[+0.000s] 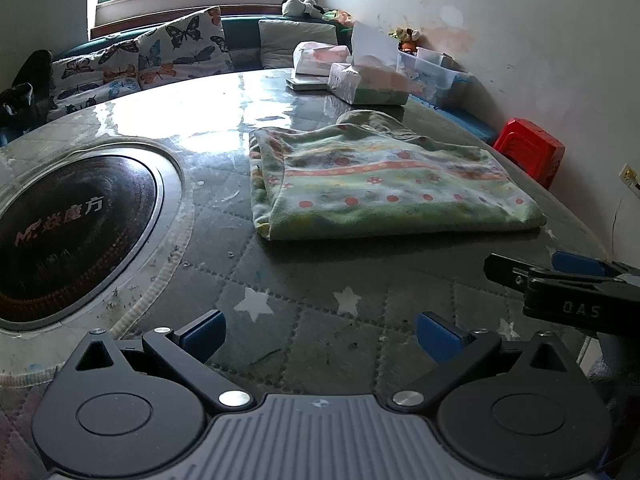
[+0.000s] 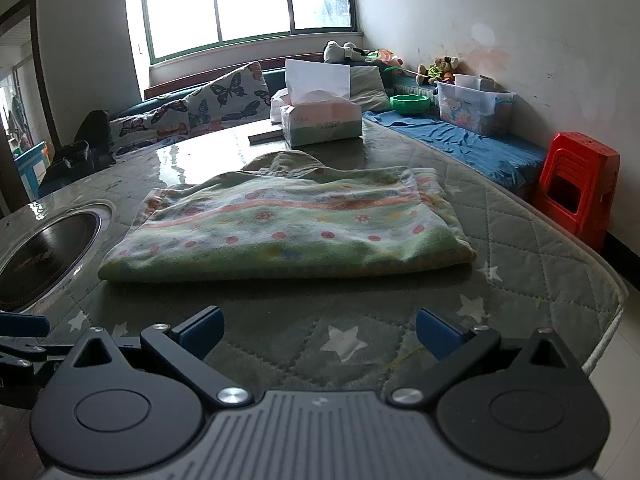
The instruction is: Fold clothes
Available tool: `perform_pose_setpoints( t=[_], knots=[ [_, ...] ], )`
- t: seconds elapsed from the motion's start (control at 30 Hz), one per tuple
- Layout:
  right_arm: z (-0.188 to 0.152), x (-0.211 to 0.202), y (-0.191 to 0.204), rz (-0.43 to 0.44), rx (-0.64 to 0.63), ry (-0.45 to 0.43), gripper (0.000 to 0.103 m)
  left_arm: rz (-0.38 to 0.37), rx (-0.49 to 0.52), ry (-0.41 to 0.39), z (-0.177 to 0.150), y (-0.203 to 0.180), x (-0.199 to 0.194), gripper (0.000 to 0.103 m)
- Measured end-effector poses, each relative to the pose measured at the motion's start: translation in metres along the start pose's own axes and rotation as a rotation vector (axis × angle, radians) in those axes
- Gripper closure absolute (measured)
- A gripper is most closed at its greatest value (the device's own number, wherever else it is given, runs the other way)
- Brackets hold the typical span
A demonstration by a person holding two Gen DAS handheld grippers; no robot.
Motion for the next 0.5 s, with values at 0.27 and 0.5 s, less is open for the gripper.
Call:
perform_pose_setpoints(
  t=[0.27, 0.5],
  knots=[
    [-0.0016, -0.0031, 0.0023, 0.004, -0.001, 0.0, 0.0, -0.005, -0.001, -0.003, -0.0019, -0.0014, -0.0032, 0.0],
    [-0.0022, -0.0047, 0.0047, 0.008, -0.002, 0.0, 0.0, -0.007, -0.001, -0.01, -0.0019, -0.0024, -0.0064, 0.0]
  ],
)
Point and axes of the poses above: each gripper's, at about its wrist camera, not at the fingertips, and x roughly the way its jaws point, y to its left, z to its top, the point moved 2 cm from there along x, roughly the way its jaws point, and after that the axes turned 5 degrees about z, right-handed, at the moved point
